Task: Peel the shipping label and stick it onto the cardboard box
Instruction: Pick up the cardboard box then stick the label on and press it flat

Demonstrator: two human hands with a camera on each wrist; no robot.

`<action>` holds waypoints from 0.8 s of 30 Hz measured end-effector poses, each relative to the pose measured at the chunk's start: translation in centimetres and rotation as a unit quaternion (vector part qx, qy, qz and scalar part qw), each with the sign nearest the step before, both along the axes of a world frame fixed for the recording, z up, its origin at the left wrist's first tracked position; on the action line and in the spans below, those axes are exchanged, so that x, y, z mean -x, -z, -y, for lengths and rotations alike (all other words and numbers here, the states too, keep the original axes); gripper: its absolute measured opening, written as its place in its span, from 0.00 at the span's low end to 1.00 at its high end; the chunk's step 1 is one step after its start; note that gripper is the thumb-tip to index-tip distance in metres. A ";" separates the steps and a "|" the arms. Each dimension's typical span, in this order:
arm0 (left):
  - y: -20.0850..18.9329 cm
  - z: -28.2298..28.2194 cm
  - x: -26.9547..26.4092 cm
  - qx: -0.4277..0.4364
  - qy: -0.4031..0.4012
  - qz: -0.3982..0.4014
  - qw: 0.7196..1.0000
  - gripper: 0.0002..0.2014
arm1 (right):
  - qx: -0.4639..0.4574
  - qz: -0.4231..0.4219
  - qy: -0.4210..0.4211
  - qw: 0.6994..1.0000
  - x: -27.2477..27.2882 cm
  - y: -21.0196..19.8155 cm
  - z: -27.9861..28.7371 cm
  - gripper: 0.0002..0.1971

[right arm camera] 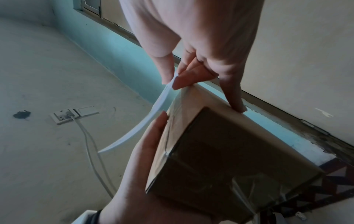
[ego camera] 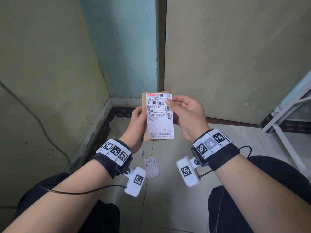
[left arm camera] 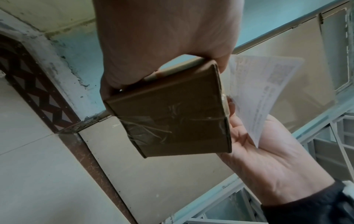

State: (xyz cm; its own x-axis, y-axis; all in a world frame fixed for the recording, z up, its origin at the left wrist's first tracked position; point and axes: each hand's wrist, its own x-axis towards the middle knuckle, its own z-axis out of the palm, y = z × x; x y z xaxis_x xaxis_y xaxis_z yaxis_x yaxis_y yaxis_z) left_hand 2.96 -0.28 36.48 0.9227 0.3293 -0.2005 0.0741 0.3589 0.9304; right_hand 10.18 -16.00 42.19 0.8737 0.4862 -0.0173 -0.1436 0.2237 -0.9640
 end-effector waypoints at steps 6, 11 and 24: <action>0.4 -0.2 0.0 -0.008 -0.032 0.019 0.999 0.35 | 0.016 0.024 0.018 0.999 -0.1 0.4 -0.3 0.04; 0.8 0.1 0.0 -0.045 -0.055 0.039 0.997 0.34 | 0.036 0.084 0.038 0.995 -0.2 0.6 -0.6 0.03; -0.2 1.0 1.3 -0.069 -0.045 0.064 0.995 0.38 | 0.033 0.084 0.032 0.995 0.0 1.0 -1.0 0.03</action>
State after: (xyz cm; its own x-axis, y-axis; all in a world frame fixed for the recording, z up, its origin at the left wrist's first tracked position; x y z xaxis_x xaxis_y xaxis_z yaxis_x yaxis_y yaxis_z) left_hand 1.64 -1.27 36.69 0.9033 0.4279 -0.0304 -0.0745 0.2264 0.9712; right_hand 10.14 -14.96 41.17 0.8962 0.4317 0.1020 0.0344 0.1616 -0.9863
